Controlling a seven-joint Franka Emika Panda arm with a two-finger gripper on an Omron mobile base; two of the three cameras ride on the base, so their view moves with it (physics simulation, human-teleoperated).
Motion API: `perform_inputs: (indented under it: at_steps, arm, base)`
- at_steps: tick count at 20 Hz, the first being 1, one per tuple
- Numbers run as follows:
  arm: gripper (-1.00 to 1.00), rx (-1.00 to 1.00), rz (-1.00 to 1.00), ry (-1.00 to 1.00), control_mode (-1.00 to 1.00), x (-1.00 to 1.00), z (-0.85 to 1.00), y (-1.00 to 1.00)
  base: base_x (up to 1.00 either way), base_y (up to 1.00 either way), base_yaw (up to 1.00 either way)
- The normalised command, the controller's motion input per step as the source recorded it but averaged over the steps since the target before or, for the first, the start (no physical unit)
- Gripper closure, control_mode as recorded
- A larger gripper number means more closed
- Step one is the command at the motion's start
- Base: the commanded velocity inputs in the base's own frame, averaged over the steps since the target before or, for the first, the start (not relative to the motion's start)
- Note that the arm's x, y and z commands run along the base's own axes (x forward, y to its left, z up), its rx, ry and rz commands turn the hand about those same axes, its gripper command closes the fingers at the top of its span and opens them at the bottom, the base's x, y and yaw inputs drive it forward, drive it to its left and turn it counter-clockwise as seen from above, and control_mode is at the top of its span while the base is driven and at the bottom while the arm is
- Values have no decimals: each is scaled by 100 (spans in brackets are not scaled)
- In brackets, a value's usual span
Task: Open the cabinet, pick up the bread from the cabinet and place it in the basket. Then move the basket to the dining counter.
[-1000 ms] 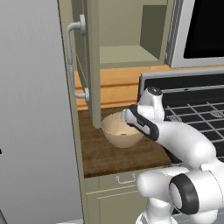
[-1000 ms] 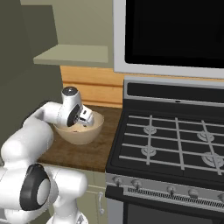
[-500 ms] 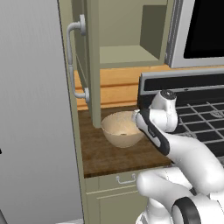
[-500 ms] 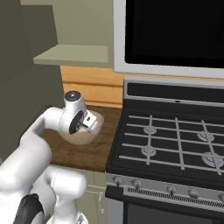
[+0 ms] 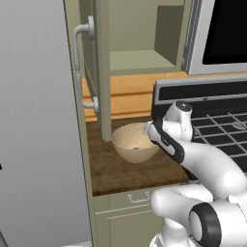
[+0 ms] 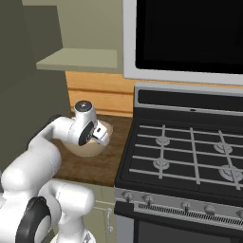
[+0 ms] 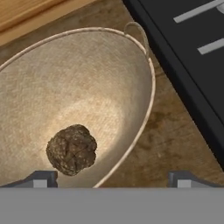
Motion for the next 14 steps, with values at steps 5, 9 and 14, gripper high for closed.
perform_inputs:
  at_steps: [5,9,14]
  arm:
    - [-100,1,0,3,-100,10,-27,0]
    - [100,0,0,2,-100,12,-26,0]
    - [100,0,0,0,-100,6,-29,0]
  base:
    - [0,0,0]
    - [0,0,0]
    - [0,0,0]
